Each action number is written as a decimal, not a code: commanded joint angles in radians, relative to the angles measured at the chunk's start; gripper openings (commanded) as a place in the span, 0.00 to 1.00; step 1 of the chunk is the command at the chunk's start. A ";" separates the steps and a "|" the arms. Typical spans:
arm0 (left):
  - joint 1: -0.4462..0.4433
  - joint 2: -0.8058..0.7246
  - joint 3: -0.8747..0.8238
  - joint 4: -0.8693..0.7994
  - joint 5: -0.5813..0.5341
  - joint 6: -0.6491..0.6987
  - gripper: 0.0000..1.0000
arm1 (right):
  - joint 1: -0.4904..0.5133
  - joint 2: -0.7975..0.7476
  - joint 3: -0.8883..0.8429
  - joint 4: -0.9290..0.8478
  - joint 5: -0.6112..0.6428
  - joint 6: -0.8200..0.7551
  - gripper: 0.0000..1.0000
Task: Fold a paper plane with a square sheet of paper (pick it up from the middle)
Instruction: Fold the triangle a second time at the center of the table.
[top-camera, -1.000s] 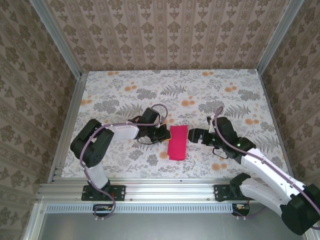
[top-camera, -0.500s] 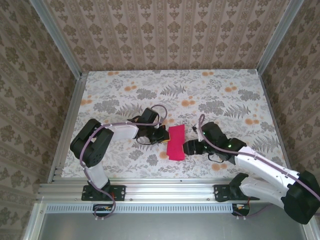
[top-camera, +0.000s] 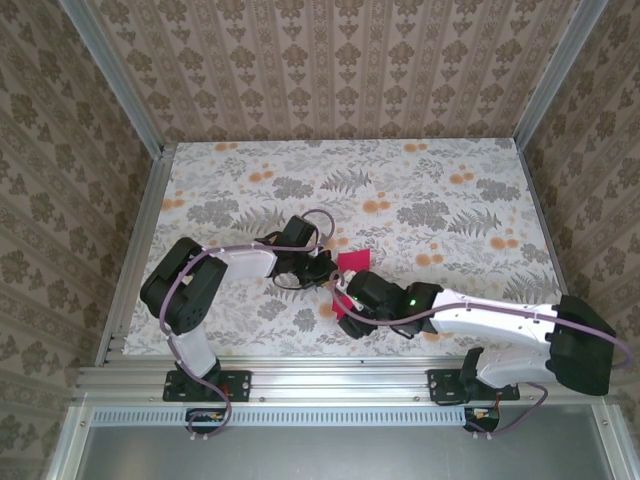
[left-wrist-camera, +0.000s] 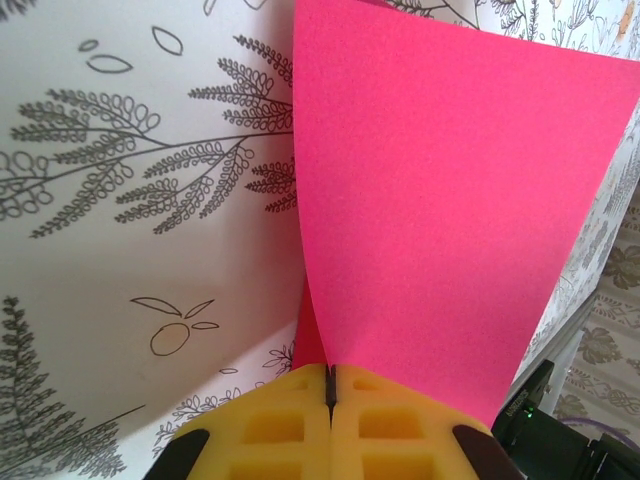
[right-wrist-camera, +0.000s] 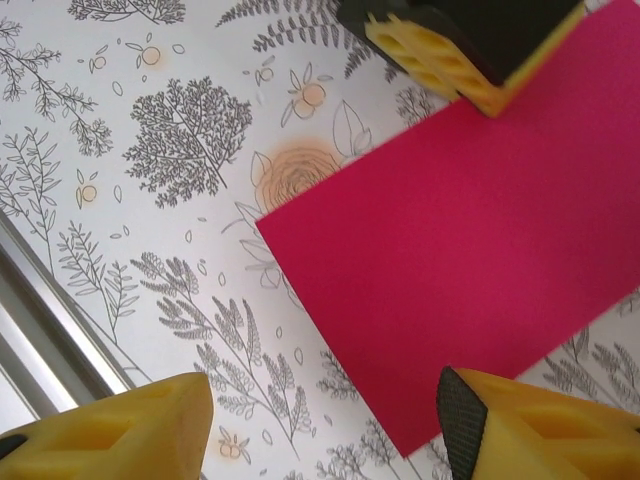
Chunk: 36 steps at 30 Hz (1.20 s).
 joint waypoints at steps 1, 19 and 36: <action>-0.006 -0.029 0.034 -0.028 0.010 0.002 0.00 | 0.024 0.047 0.060 0.011 0.061 -0.056 0.65; -0.028 0.000 0.070 -0.036 0.004 -0.008 0.00 | 0.078 0.251 0.188 -0.085 0.241 0.062 0.58; -0.038 0.000 0.083 -0.060 -0.007 -0.001 0.00 | 0.078 0.214 0.196 -0.187 0.228 0.139 0.21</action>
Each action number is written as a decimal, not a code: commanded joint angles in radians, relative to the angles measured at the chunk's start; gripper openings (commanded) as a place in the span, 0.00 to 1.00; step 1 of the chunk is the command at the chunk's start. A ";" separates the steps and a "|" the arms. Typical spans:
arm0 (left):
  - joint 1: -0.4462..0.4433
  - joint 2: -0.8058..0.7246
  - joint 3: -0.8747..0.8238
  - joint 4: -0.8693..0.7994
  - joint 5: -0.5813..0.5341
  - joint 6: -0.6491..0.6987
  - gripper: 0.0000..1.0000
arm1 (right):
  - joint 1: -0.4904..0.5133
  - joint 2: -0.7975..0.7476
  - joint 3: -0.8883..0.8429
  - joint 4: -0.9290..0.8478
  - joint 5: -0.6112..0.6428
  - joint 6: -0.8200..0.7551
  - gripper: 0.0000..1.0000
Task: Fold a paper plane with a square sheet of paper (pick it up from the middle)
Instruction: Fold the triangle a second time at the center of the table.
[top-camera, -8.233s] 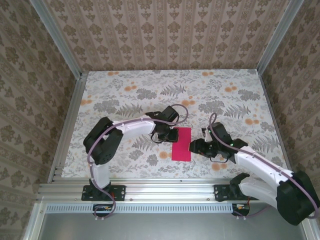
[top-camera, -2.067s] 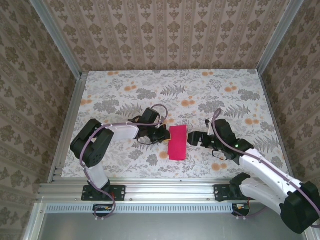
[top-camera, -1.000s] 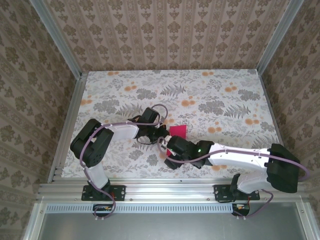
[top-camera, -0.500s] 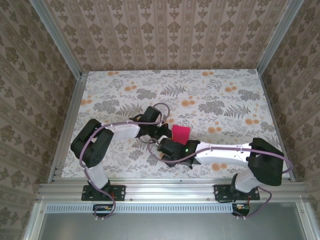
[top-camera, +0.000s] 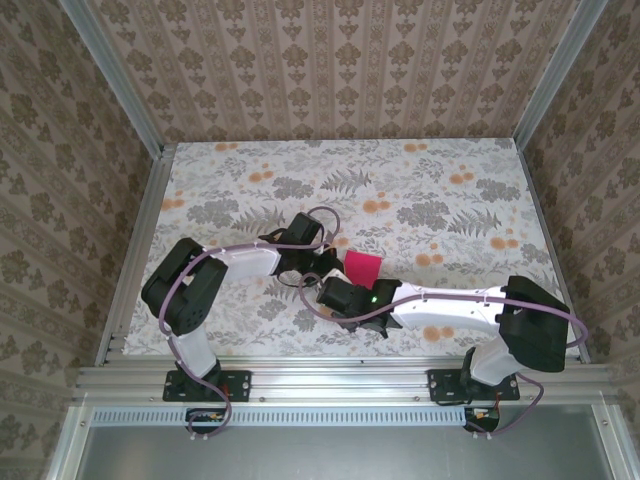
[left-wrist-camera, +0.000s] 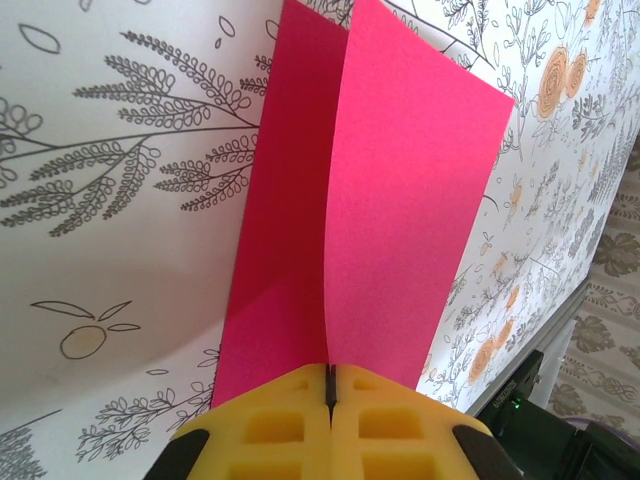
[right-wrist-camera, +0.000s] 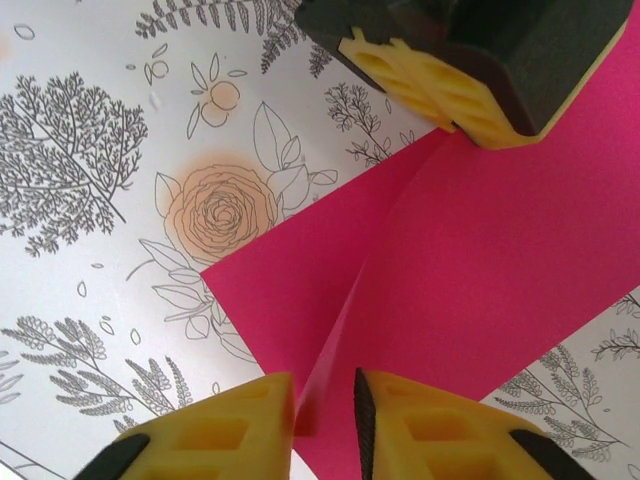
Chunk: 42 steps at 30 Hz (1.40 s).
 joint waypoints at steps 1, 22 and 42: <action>-0.009 0.000 0.032 -0.025 -0.005 0.001 0.00 | 0.005 -0.025 0.028 -0.061 0.001 0.023 0.20; -0.016 -0.158 0.007 -0.155 -0.189 0.023 0.46 | -0.190 -0.218 -0.234 0.284 -0.449 0.098 0.02; -0.206 -0.284 -0.118 -0.222 -0.380 -0.019 0.07 | -0.424 -0.227 -0.416 0.544 -0.740 0.123 0.05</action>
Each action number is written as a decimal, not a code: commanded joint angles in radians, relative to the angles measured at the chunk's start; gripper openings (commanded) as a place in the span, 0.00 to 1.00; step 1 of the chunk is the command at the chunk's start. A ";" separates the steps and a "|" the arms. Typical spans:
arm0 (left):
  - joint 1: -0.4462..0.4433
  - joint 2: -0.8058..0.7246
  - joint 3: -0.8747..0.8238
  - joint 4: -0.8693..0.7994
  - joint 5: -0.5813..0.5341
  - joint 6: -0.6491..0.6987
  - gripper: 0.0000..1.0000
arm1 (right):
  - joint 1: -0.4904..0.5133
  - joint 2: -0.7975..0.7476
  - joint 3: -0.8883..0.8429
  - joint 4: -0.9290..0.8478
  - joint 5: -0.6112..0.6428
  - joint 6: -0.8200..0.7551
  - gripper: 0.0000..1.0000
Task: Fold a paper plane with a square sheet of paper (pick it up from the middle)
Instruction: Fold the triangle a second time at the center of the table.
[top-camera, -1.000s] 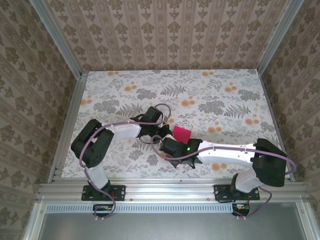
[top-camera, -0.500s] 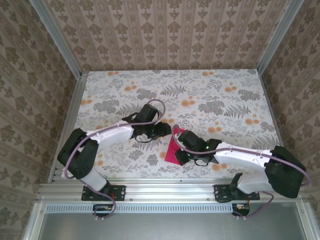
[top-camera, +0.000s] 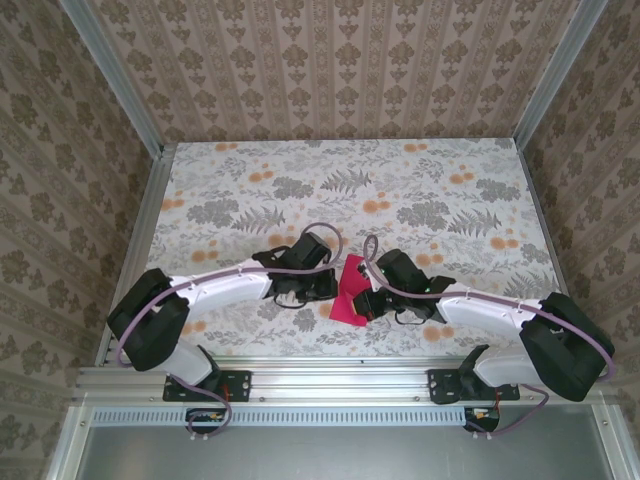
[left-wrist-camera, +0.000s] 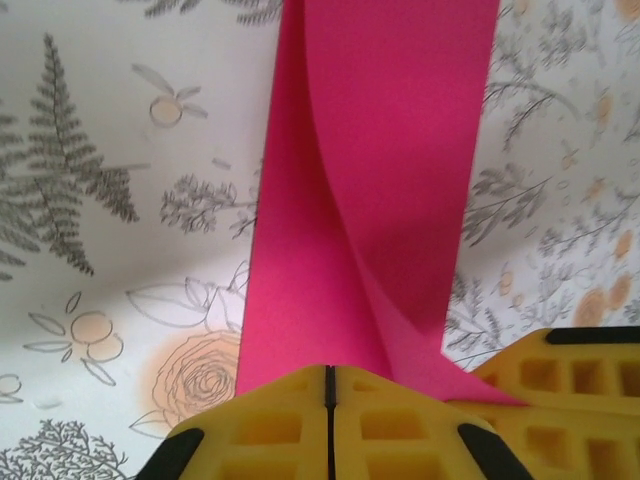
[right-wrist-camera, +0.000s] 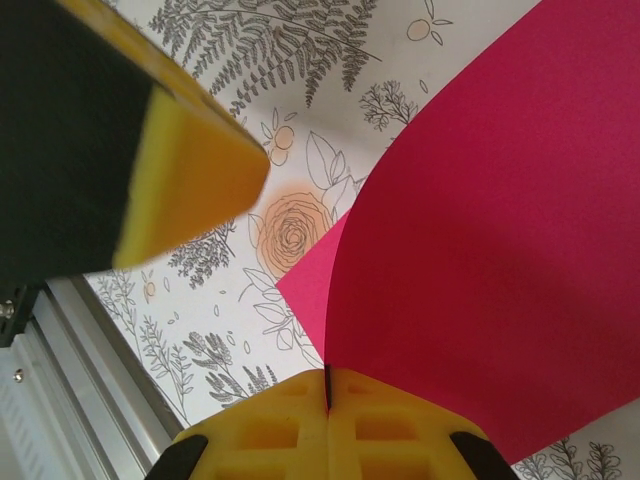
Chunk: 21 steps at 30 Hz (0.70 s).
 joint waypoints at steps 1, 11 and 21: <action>-0.018 -0.030 -0.038 0.014 -0.038 -0.034 0.07 | -0.009 -0.016 -0.019 0.021 -0.022 0.028 0.05; -0.041 0.062 -0.028 0.116 0.038 -0.040 0.08 | -0.011 -0.078 -0.026 -0.057 0.001 0.002 0.07; -0.065 0.173 0.004 0.129 0.033 -0.047 0.06 | -0.014 -0.046 -0.029 -0.036 0.001 0.015 0.08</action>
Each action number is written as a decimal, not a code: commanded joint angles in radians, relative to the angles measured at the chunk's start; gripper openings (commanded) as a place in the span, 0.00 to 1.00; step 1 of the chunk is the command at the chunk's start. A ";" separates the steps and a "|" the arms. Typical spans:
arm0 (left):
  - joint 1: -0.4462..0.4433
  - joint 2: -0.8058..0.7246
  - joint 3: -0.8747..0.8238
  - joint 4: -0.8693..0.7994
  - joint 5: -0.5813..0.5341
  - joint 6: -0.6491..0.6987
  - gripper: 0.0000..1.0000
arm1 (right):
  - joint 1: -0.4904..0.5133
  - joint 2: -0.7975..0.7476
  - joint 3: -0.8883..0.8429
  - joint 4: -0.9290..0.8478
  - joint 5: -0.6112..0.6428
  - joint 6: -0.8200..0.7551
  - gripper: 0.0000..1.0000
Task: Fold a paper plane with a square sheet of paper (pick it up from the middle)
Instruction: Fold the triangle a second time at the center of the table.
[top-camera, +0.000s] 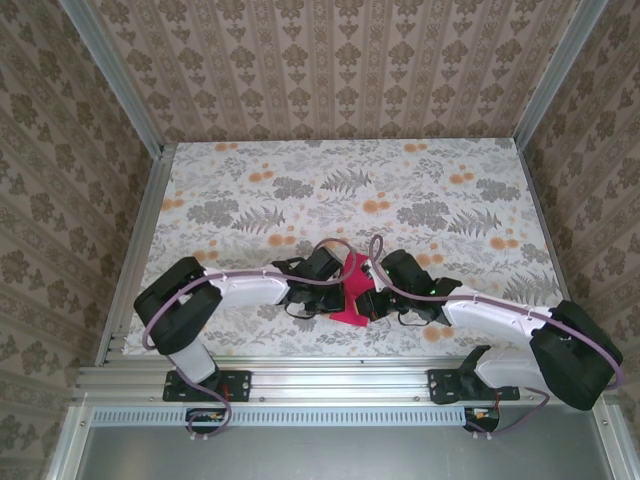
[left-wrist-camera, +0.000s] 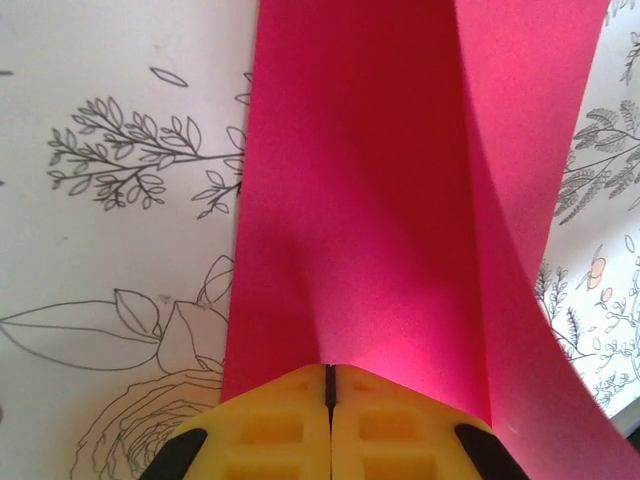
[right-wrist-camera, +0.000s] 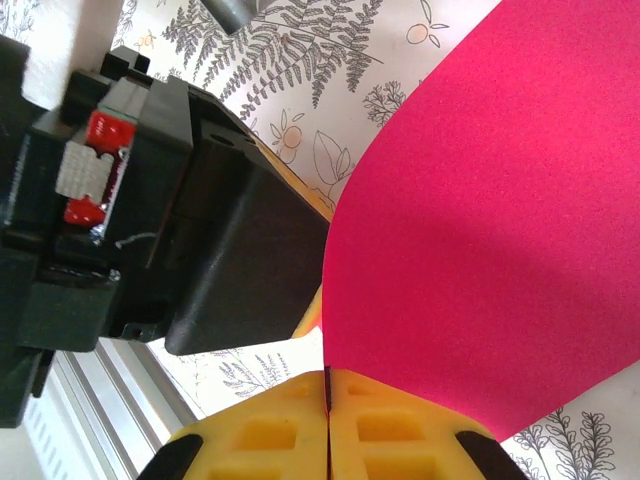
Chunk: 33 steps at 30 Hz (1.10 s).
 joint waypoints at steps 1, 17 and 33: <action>-0.010 0.021 0.024 0.008 0.001 -0.017 0.06 | -0.008 0.013 -0.016 -0.007 0.000 0.004 0.08; -0.015 0.060 0.033 -0.082 -0.058 0.025 0.04 | -0.059 0.113 0.062 -0.127 0.009 -0.123 0.11; -0.020 0.073 0.057 -0.135 -0.083 0.054 0.04 | -0.102 0.148 0.165 -0.249 0.025 -0.209 0.13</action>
